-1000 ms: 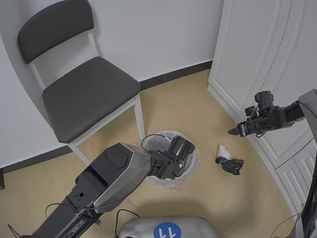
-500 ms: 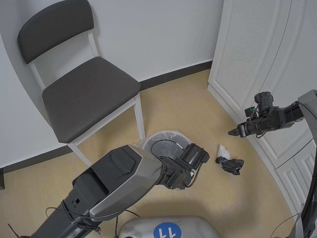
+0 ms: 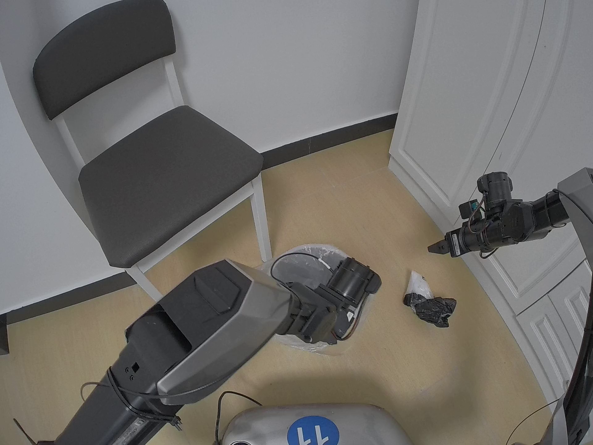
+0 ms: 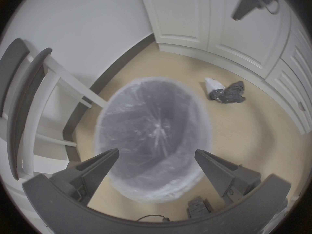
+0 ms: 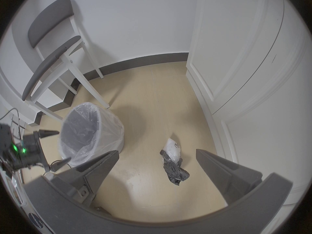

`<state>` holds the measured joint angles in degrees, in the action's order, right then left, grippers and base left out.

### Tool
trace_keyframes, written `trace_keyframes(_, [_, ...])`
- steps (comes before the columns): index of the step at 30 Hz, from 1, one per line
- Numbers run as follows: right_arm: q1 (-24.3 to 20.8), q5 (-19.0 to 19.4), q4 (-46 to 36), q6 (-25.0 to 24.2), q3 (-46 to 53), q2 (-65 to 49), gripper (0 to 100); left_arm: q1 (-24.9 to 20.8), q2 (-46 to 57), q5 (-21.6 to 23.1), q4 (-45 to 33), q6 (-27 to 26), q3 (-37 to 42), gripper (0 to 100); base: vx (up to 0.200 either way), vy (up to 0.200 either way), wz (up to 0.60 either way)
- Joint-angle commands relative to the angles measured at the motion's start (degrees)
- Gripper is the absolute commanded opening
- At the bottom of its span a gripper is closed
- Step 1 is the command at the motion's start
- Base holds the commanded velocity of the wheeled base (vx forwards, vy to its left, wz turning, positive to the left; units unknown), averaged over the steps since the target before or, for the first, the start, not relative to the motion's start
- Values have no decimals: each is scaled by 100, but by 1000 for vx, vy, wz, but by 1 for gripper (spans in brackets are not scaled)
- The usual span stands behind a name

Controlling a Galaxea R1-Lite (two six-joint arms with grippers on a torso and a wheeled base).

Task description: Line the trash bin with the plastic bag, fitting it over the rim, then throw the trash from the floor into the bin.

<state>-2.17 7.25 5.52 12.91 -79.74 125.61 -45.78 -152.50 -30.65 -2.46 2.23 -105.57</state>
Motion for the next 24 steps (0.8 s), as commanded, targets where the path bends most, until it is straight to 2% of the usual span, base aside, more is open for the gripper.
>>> trace_keyframes(1, [-3, 4, 1, 1, -7, 16, 100, 201, 133, -3, -9, -47, -95, 100, 0, 0, 0])
trace_keyframes(5, [-3, 4, 1, 19, -7, 16, 100, 403, -25, -3, -53, -74, -166, 100, 0, 0, 0])
trace_keyframes(10, [-3, 4, 1, 10, -7, 16, 100, 447, -183, -3, -88, -30, -87, 100, 0, 0, 0])
trace_keyframes(24, [-3, 4, -7, 10, 11, -2, 100, 7, -104, -3, -79, -3, 309, 100, 0, 0, 0])
